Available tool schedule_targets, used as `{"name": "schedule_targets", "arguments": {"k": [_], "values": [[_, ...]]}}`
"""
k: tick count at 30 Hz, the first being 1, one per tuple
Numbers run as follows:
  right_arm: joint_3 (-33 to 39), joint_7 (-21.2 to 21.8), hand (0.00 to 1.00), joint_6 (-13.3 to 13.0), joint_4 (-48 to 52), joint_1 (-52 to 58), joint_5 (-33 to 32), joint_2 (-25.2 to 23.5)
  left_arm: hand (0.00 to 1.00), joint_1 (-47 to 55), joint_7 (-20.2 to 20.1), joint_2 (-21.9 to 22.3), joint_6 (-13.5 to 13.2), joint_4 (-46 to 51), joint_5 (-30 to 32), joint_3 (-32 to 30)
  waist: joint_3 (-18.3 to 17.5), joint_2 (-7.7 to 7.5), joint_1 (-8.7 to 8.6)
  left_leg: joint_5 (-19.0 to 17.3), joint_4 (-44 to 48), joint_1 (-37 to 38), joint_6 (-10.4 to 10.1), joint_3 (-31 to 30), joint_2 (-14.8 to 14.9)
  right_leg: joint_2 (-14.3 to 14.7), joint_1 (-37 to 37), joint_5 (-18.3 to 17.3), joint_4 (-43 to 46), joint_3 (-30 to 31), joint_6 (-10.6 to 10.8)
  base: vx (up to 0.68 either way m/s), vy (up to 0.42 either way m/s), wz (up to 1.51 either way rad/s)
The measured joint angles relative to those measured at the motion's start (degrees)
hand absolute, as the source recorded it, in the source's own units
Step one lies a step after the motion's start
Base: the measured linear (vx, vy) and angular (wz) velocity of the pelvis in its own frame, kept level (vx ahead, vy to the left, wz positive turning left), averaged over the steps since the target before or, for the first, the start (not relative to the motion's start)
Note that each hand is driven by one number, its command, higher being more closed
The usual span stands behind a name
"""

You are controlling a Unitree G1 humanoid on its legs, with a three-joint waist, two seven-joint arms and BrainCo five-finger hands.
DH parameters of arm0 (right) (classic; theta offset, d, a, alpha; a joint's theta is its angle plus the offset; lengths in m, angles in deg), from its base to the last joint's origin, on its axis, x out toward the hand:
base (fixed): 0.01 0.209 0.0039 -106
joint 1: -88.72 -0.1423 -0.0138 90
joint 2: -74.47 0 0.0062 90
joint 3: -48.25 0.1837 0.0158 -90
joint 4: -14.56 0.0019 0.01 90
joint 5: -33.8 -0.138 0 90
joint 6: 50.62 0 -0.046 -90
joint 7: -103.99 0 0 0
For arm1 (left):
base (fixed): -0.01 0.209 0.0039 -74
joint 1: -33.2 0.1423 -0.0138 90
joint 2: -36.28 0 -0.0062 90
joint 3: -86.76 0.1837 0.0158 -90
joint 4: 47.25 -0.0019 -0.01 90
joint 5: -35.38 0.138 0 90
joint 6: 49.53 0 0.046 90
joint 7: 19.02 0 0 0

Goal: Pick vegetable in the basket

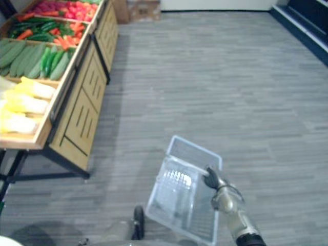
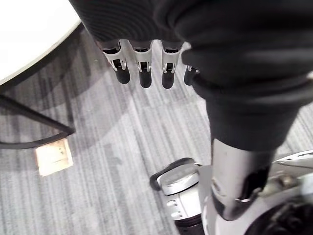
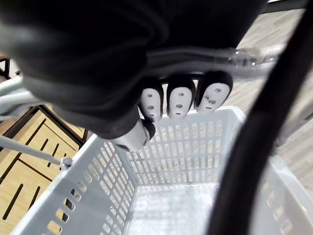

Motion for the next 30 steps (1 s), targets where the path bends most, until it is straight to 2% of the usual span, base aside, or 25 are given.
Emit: {"name": "schedule_targets", "arguments": {"k": [1,3,5,7,9,10,11,12,13,14,15,16,17,18,19,20,21,22,23,25,26,27,28,29,30], "values": [[-0.09,-0.14,1.00,-0.34,0.02,0.08,0.14,-0.69,0.00,-0.09,-0.02,-0.21,0.09,0.08,-0.08,1.14,0.24,-0.40,-0.71,-2.55,0.03,2.96,0.61,-1.32,-0.55,-0.31,-2.21,1.49,7.90,0.28,-0.68,0.53,0.185,0.37],[0.00,-0.49,1.00,-0.61,0.88,-0.64,0.31,-0.78,0.00,-0.16,-0.17,-0.60,0.42,0.08,-0.18,1.83,0.52,-0.38,-1.55,-4.50,-1.05,8.36,1.30,-3.30,-1.21,0.08,-6.22,-4.41,16.57,-1.21,-4.69,0.54,0.115,0.43],[0.34,-1.22,1.00,-0.61,1.74,-0.82,0.62,-0.80,0.00,-0.40,-0.14,-0.61,0.49,0.10,-0.38,1.96,1.03,0.43,-1.92,-5.33,-3.78,13.71,1.52,-5.41,-1.18,0.54,-9.05,-9.11,16.22,-5.66,-6.82,0.42,0.001,0.43],[0.96,-1.82,1.00,-0.88,2.05,-0.95,0.69,-0.77,0.00,-1.01,0.17,-0.43,0.53,0.10,-0.78,2.04,1.58,0.72,-2.90,-6.17,-4.62,16.94,1.50,-8.20,-0.56,1.91,-11.54,-12.29,9.16,-8.84,-7.26,0.42,-0.102,0.77],[1.54,-2.20,1.00,-0.73,2.08,-1.21,0.67,-0.79,0.00,-1.70,0.22,-0.56,0.84,-0.05,-0.81,2.23,2.73,1.03,-4.08,-6.84,-4.29,18.57,0.61,-11.36,1.01,4.68,-12.63,-11.44,-11.46,-7.27,-5.55,0.34,-0.166,1.03],[1.73,-2.20,1.00,-0.70,2.11,-1.10,0.67,-0.83,0.00,-1.65,0.37,-0.73,0.82,-0.04,-0.92,2.16,2.77,0.97,-4.43,-7.53,-4.10,18.74,-0.26,-12.32,1.49,5.11,-12.80,-10.65,-16.82,-5.82,-4.70,0.36,-0.242,1.04],[2.58,-2.16,1.00,-0.50,2.10,-0.79,0.66,-0.91,0.00,-2.19,1.06,-1.02,0.79,0.09,-1.05,1.88,2.92,0.50,-4.53,-9.71,-3.76,18.86,-2.05,-13.81,2.24,5.10,-13.31,-8.64,-25.81,-2.32,-3.07,0.45,-0.346,1.03],[2.73,-2.07,1.00,-0.13,2.02,-0.80,0.66,-1.14,0.00,-2.89,1.57,-1.59,0.72,0.65,-1.03,1.27,3.74,-0.95,-3.88,-11.22,-3.49,19.53,-3.67,-14.90,2.34,4.45,-13.21,-5.60,-33.09,1.39,-2.22,0.46,-0.389,0.95],[2.73,-1.99,1.00,-0.09,2.00,-0.75,0.67,-1.45,0.00,-2.89,1.72,-1.84,0.61,1.06,-1.04,0.93,3.92,-1.47,-3.65,-12.01,-3.38,19.70,-4.33,-15.77,2.37,3.90,-13.05,-5.03,-35.37,2.48,-1.86,0.30,-0.319,0.76],[2.75,-1.99,1.00,-0.07,2.06,-0.73,0.76,-2.00,0.00,-2.87,1.98,-2.46,0.33,1.16,-1.03,0.50,3.52,-3.20,-3.65,-13.88,-3.00,19.95,-5.92,-17.20,2.46,3.09,-12.74,-5.21,-36.81,3.52,-1.58,0.39,-0.476,0.77],[3.37,-2.01,1.00,-0.01,2.08,-0.97,0.87,-1.88,0.00,-3.55,2.08,-2.12,0.44,0.71,-1.04,-0.92,3.70,-1.92,-3.50,-16.98,-1.43,20.42,-6.98,-19.42,4.73,4.43,-12.98,-0.44,-32.85,2.17,-0.02,0.38,-0.478,0.78],[4.27,-2.09,1.00,-0.03,2.46,-0.96,0.87,-1.69,0.00,-3.46,2.09,-1.17,0.41,0.66,-1.02,-1.47,3.32,-0.30,-3.51,-17.92,-1.27,20.92,-6.92,-20.63,6.87,5.93,-13.47,-0.59,-29.87,0.73,-0.26,0.39,-0.469,0.59],[4.76,-2.04,1.00,-0.02,2.47,-1.00,0.87,-1.59,0.00,-3.64,2.17,-0.64,0.41,0.42,-1.03,-1.90,3.40,0.43,-3.46,-17.90,-0.98,21.24,-6.89,-21.44,7.98,6.65,-13.64,-1.66,-28.11,-0.15,-1.84,0.39,-0.385,0.38],[5.41,-1.97,1.00,0.31,2.39,-1.04,0.84,-1.55,0.00,-4.09,2.22,0.05,0.35,-0.19,-1.02,-2.91,3.18,1.84,-3.04,-16.78,1.28,20.71,-7.35,-22.87,9.41,7.76,-13.66,-4.02,-25.83,-1.67,-3.50,0.38,-0.367,0.35],[5.40,-1.95,1.00,0.60,2.23,-0.81,0.84,-1.49,0.00,-4.06,2.20,0.30,0.35,-0.52,-1.05,-4.23,3.20,2.31,-3.13,-15.29,7.06,17.99,-7.91,-24.39,9.76,8.01,-12.82,-5.80,-24.86,-3.33,-4.54,0.43,-0.415,0.40],[5.35,-1.87,1.00,0.69,2.03,-0.68,0.84,-1.40,0.00,-4.05,2.20,0.37,0.38,-0.85,-1.04,-4.66,3.30,2.54,-3.51,-14.54,11.30,16.17,-8.31,-25.16,9.76,7.98,-11.81,-6.47,-24.84,-4.40,-5.01,0.26,-0.254,0.54],[5.31,-1.82,1.00,0.80,1.65,-0.27,0.85,-1.21,0.00,-4.03,2.22,0.57,0.45,-1.07,-1.14,-5.31,3.47,2.81,-3.93,-12.48,18.20,13.06,-9.73,-25.60,9.75,7.93,-9.75,-7.45,-24.96,-5.84,-5.20,0.41,-0.334,0.83],[5.04,-1.56,1.00,0.99,1.48,1.14,0.82,-0.65,0.00,-4.05,2.35,0.91,0.44,-0.94,-2.39,-5.76,4.10,2.97,-3.80,-5.44,29.33,8.39,-12.45,-25.15,10.15,7.83,-5.11,-8.94,-25.98,-8.55,-6.43,0.34,-0.243,0.88],[5.03,-1.56,1.00,1.01,1.46,1.75,0.82,-0.70,0.00,-4.06,2.63,1.12,0.45,-0.64,-3.31,-5.97,4.66,2.26,-3.70,-3.16,32.93,6.73,-12.82,-24.32,10.56,7.53,-3.00,-9.56,-26.94,-9.56,-6.88,0.40,-0.255,1.10],[5.51,-1.81,1.00,1.25,1.69,3.54,0.74,-0.72,0.00,-4.41,3.72,0.99,0.43,-0.01,-5.09,-6.46,5.05,1.69,-3.47,-4.89,39.40,0.82,-10.00,-17.15,12.59,6.65,2.85,-10.47,-30.67,-13.94,-7.54,0.28,-0.146,1.04],[6.49,-2.15,1.00,1.28,1.77,4.83,0.59,-0.80,0.00,-5.01,3.94,0.69,0.51,0.13,-5.25,-6.49,5.05,1.51,-3.66,-6.56,38.81,-2.35,-7.07,-10.26,13.64,6.14,6.33,-10.45,-33.71,-17.08,-7.51,0.28,-0.124,1.22],[7.28,-2.17,1.00,1.30,1.77,5.92,0.46,-0.89,0.00,-5.18,4.20,0.67,0.62,0.91,-5.44,-6.42,5.04,1.54,-3.69,-7.54,35.13,-4.52,-5.48,-4.20,13.80,5.91,9.05,-10.28,-36.49,-19.99,-7.23,0.26,-0.100,1.21],[7.49,-2.16,1.00,1.34,1.72,6.16,0.43,-1.02,0.00,-5.20,4.38,0.70,0.68,1.35,-5.45,-6.19,5.04,1.55,-3.68,-7.76,31.70,-5.10,-5.41,-1.77,13.37,5.88,10.27,-9.90,-37.69,-20.99,-6.60,0.25,-0.038,0.96],[7.49,-2.16,1.00,1.38,1.74,6.08,0.43,-1.03,0.00,-5.27,4.44,1.16,0.97,1.79,-5.44,-5.89,4.91,1.79,-3.47,-7.62,23.05,-5.37,-5.93,1.03,11.50,5.87,11.26,-9.32,-38.95,-22.59,-5.62,0.27,0.032,0.64],[7.51,-2.16,1.00,1.38,1.70,5.89,0.44,-1.01,0.00,-5.23,4.43,1.87,1.46,1.69,-5.43,-5.68,4.82,2.18,-3.10,-4.94,12.08,-5.06,-6.08,2.08,9.12,6.02,11.93,-9.29,-39.69,-23.69,-5.14,0.28,0.062,0.49]]}}
